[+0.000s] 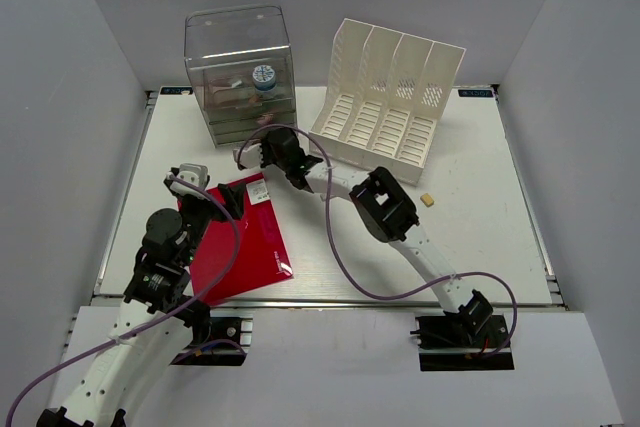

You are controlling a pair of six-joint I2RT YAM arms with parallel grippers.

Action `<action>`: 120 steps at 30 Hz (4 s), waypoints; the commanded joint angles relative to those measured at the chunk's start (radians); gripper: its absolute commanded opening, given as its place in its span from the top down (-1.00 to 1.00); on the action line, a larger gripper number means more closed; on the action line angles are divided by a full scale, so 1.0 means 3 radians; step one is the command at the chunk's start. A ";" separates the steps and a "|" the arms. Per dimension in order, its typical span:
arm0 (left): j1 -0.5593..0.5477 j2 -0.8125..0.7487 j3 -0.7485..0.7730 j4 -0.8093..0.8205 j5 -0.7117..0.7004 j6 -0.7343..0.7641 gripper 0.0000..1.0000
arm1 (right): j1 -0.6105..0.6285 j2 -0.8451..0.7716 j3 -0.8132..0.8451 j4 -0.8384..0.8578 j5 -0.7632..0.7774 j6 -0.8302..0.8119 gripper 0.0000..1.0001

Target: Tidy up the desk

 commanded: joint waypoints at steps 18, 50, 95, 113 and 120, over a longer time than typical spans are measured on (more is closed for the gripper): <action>0.0016 0.0531 0.0026 0.0066 0.0246 -0.0215 -0.85 | -0.0602 -0.2788 -0.0547 -0.3252 -0.1641 0.2921 -0.29; 0.0987 0.4146 0.0348 0.3184 0.1091 -0.3523 -0.35 | -0.2239 -0.5811 -0.4618 -0.1438 -0.3412 0.4016 1.00; 0.1018 0.5946 0.1310 0.4724 0.0052 -0.4035 0.22 | -0.2255 -0.5760 -0.4694 -0.1377 -0.3268 0.3903 1.00; 0.0957 0.5931 0.0860 0.5312 0.0088 -0.4296 1.00 | -0.2255 -0.5795 -0.4705 -0.1377 -0.3227 0.3878 1.00; 0.0926 0.5767 0.0288 0.5711 0.0246 -0.4332 1.00 | -0.2265 -0.5806 -0.4710 -0.1377 -0.3227 0.3862 1.00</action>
